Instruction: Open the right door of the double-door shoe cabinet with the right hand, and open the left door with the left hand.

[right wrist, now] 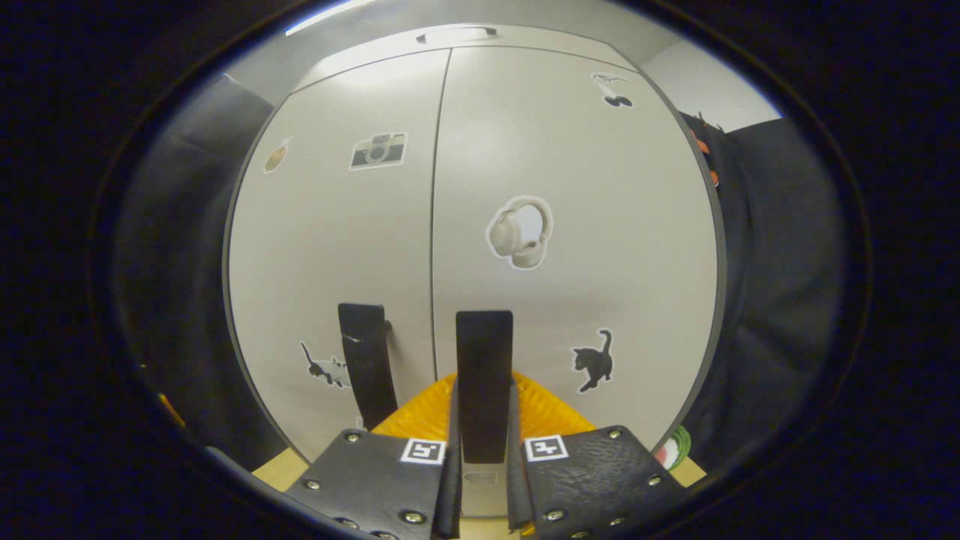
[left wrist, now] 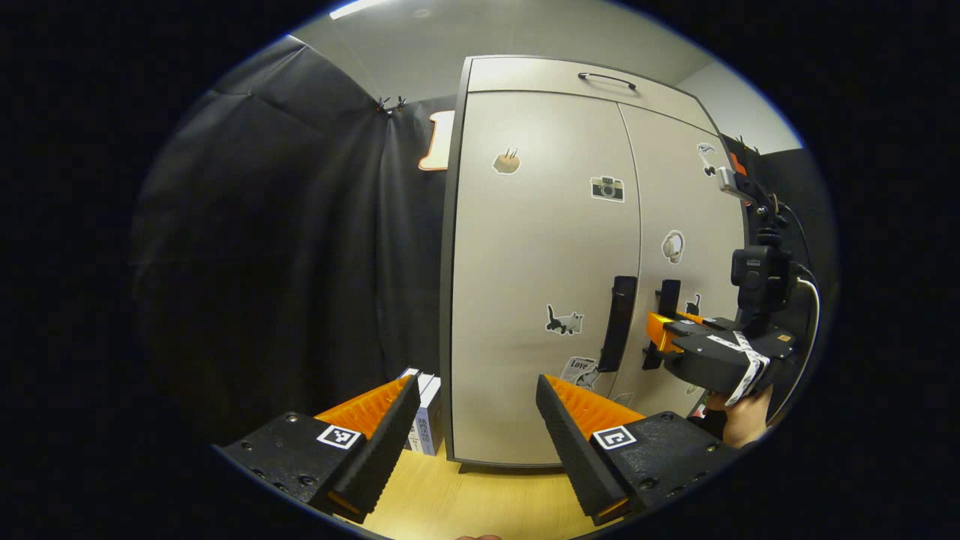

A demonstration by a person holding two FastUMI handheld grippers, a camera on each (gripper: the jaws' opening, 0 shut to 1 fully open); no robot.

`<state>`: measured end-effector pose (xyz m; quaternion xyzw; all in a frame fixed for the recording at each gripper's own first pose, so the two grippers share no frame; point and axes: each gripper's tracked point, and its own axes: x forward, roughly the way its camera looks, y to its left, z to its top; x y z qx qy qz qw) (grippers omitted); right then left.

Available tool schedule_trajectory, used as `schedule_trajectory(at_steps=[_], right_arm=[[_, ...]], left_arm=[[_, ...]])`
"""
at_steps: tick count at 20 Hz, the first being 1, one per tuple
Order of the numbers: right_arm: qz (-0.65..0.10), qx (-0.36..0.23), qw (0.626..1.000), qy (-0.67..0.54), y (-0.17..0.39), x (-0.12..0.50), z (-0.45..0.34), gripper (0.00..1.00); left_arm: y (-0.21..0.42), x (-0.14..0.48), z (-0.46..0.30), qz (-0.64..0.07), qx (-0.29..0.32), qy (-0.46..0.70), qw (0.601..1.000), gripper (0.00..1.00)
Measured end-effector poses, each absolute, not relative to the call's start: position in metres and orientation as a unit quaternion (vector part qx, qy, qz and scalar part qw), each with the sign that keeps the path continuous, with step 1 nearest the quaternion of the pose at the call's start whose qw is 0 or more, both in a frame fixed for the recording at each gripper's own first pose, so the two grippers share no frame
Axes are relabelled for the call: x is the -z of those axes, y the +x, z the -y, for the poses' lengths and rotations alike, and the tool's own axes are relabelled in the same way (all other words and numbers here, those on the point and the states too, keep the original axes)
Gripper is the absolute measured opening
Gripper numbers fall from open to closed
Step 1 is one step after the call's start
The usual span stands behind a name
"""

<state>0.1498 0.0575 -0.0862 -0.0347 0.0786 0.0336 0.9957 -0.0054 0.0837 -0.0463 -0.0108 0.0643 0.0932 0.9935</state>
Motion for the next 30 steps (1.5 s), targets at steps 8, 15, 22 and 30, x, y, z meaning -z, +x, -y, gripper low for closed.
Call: schedule_trajectory(at_steps=[8, 15, 22, 30], right_arm=[[-0.083, -0.073, 0.994, -0.021, 0.120, 0.082, -0.049, 0.24], [-0.083, -0.087, 0.993, -0.014, 0.108, 0.078, -0.041, 0.24], [-0.083, -0.097, 0.992, 0.003, 0.102, 0.077, -0.039, 0.12], [-0.080, -0.114, 0.990, 0.010, 0.089, 0.073, -0.028, 0.12]], left_arm=[[-0.014, 0.048, -0.062, -0.068, -0.071, -0.014, 0.995, 0.97], [-0.024, 0.052, -0.052, -0.071, -0.064, -0.016, 0.995, 0.96], [-0.037, 0.053, -0.059, -0.075, -0.074, -0.014, 0.994, 0.97], [-0.038, 0.058, -0.061, -0.080, -0.080, -0.021, 0.993, 0.97]])
